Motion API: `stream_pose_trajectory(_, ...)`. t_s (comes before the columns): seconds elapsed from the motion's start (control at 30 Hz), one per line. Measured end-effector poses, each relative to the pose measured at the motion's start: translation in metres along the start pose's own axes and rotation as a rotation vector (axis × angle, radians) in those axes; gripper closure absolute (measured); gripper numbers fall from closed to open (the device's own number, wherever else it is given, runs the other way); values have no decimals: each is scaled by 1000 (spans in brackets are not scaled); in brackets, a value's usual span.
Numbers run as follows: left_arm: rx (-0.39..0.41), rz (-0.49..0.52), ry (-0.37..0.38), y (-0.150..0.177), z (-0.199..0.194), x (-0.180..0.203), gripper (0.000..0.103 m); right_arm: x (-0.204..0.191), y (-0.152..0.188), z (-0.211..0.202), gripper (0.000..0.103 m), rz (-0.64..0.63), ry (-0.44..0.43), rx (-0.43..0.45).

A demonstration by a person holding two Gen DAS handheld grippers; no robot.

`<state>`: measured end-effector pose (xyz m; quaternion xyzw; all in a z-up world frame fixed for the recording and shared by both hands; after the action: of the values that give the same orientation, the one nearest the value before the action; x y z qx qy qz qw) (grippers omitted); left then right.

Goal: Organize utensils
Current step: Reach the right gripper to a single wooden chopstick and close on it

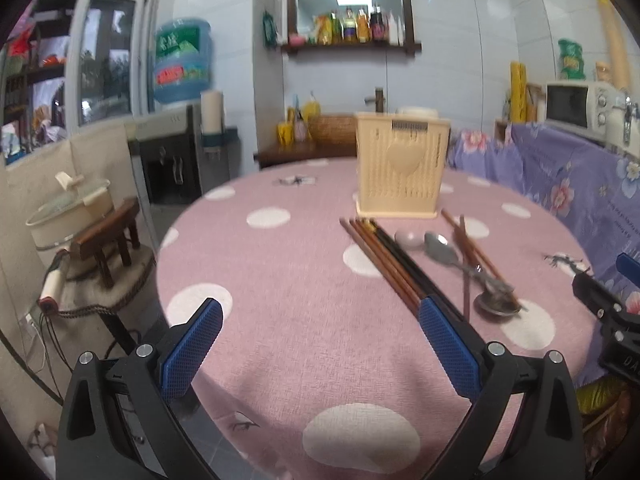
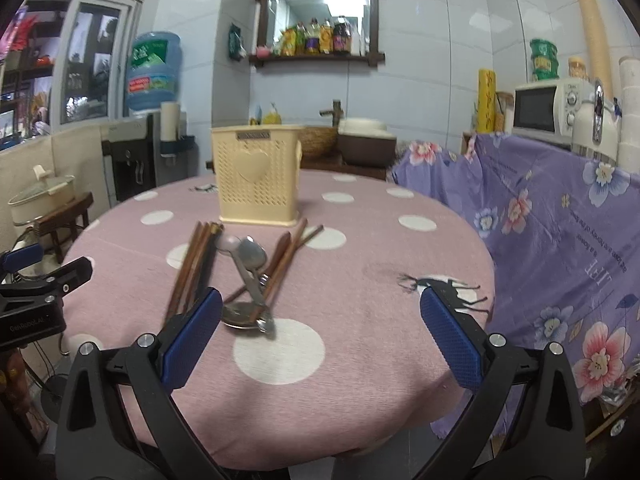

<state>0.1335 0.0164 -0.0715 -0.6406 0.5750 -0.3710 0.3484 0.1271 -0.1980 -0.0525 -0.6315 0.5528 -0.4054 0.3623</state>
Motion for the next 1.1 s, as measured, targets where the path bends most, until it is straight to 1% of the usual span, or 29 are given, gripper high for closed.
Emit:
stream_pose_trajectory(0.1, -69, 9, 10, -4, 21, -1, 5, 12, 1, 20, 5, 14, 5, -60)
stream_pose_trajectory(0.23, -118, 8, 41, -20, 46, 0, 6, 22, 0, 47, 5, 32, -19, -138)
stream_pose_trajectory(0.3, -168, 7, 57, -25, 61, 3, 12, 25, -1, 60, 5, 50, -40, -180)
stream_pose_trajectory(0.37, -242, -7, 93, -25, 79, 8, 25, 24, -4, 71, 6, 54, -61, -206)
stream_pose_trajectory(0.4, -273, -9, 97, -24, 88, 9, 28, 23, -6, 75, 6, 47, -64, -215)
stream_pose_trajectory(0.43, -304, -10, 92, -22, 94, 10, 34, 22, -8, 80, 6, 36, -63, -223)
stream_pose_trajectory(0.47, -327, -14, 96, -20, 99, 12, 38, 20, -10, 84, 6, 24, -65, -230)
stream_pose_trajectory(0.53, -364, -25, 119, -16, 105, 18, 40, 16, -12, 93, 6, 11, -79, -246)
stream_pose_trajectory(0.63, -385, -8, 129, -13, 109, 29, 41, 6, -13, 107, 6, -5, -108, -283)
stream_pose_trajectory(0.8, -404, 34, 110, -8, 116, 39, 42, -5, -10, 135, 7, -47, -108, -359)
stream_pose_trajectory(0.87, -419, 29, 105, -8, 121, 37, 44, -9, -7, 144, 11, -62, -104, -395)
stream_pose_trajectory(0.97, -418, 23, 99, -10, 121, 34, 44, -14, -5, 150, 15, -85, -105, -424)
stream_pose_trajectory(1.0, -418, 24, 92, -11, 122, 32, 44, -14, -4, 151, 19, -88, -98, -432)
stream_pose_trajectory(1.07, -418, 31, 78, -12, 124, 27, 43, -11, -2, 152, 23, -94, -84, -445)
stream_pose_trajectory(1.1, -420, 27, 82, -12, 124, 25, 43, -8, 0, 153, 28, -97, -75, -453)
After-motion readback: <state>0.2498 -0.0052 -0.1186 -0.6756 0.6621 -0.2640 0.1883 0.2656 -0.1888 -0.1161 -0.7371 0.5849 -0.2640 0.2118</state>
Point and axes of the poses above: each gripper's, at about its wrist camera, not at the fingertips, and z roughly the way its jaws point, x to its right, y to its underside, the point moved 10 cm from there along z, roughly the way its jaws point, and after that the axes turned 7 degrees about -z, right-handed, at the moved point
